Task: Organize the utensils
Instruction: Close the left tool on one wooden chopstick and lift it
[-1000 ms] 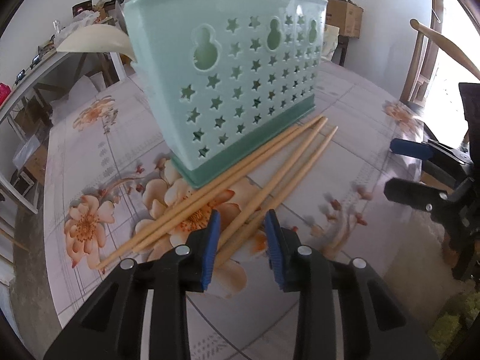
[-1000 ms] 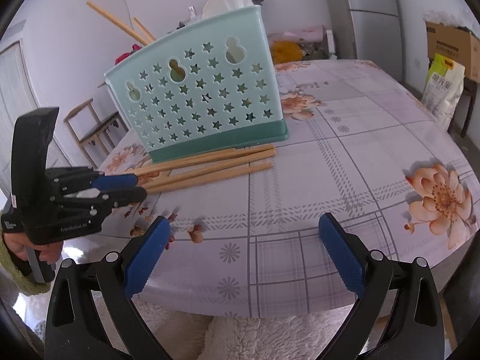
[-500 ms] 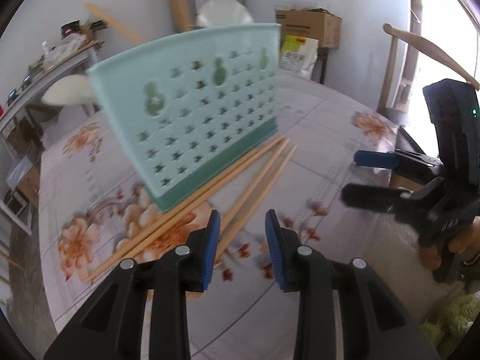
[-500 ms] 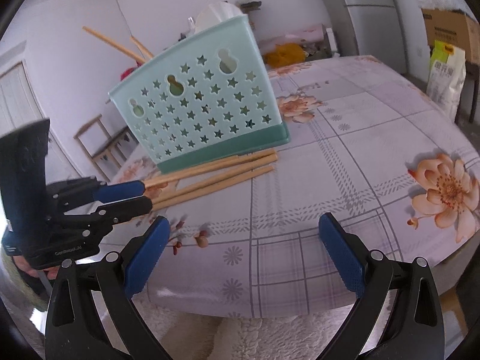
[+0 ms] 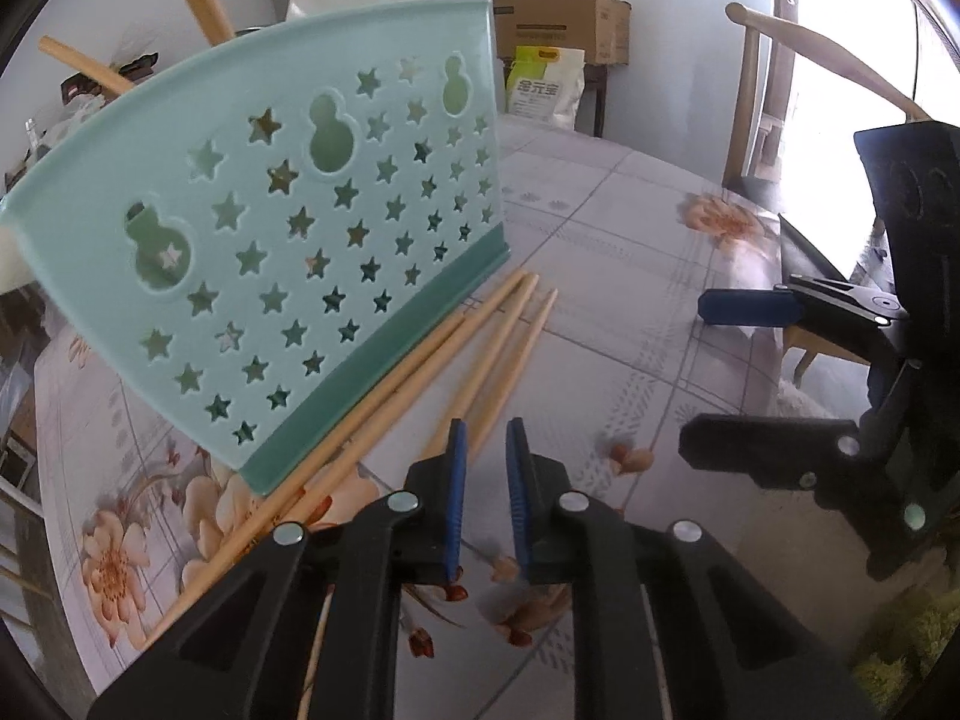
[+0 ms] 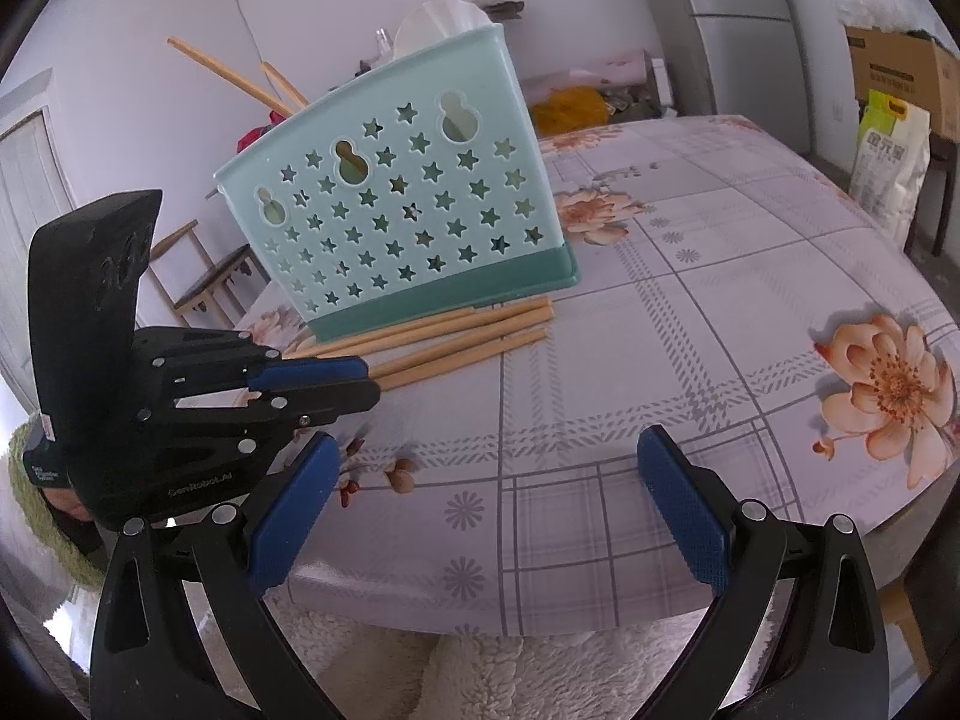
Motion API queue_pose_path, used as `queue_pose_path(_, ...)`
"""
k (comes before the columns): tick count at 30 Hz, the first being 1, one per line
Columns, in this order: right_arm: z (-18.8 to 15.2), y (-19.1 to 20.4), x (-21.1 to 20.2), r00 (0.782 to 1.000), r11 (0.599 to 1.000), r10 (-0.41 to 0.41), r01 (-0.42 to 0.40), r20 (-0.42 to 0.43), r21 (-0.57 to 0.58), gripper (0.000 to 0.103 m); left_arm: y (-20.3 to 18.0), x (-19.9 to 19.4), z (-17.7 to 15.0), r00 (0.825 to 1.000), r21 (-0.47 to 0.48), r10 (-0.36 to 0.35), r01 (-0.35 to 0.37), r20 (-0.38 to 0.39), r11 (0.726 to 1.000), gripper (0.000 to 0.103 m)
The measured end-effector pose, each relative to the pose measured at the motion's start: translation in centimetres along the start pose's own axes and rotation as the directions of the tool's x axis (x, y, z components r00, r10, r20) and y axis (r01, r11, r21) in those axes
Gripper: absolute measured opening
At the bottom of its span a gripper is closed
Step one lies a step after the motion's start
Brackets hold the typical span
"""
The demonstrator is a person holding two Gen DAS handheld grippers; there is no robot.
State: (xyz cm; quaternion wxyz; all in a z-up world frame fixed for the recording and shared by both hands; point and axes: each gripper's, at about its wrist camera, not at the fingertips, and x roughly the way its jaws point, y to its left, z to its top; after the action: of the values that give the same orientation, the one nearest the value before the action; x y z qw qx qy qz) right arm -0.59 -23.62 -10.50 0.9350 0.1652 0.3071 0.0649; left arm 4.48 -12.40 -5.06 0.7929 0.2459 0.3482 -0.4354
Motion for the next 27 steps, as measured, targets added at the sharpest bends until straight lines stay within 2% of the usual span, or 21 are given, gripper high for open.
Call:
queue_pose_path(6,0.0,0.0,0.0,1.000,1.000,0.001,-0.001,0.001,0.001,0.095,-0.5,0.4,0.1,0.997,0.023,-0.032,0.034,-0.073,0.999,0.013)
queue_pose_path(11,0.0,0.1,0.0,1.000,1.000,-0.001,0.001,0.000,-0.001,0.095,-0.6,0.0,0.4,0.998,0.013,-0.032,0.033,-0.052,0.999,0.013)
queue_pose_path(16,0.0,0.1,0.0,1.000,1.000,0.000,0.000,0.000,-0.001,0.095,-0.9,0.5,1.3,0.999,0.046,-0.031,0.033,-0.028,0.998,0.013)
queue_pose_path(27,0.0,0.2,0.0,1.000,1.000,0.001,-0.001,0.002,0.002,0.095,-0.6,2.5,2.0,0.998,0.078,-0.031,0.036,-0.054,0.996,0.013)
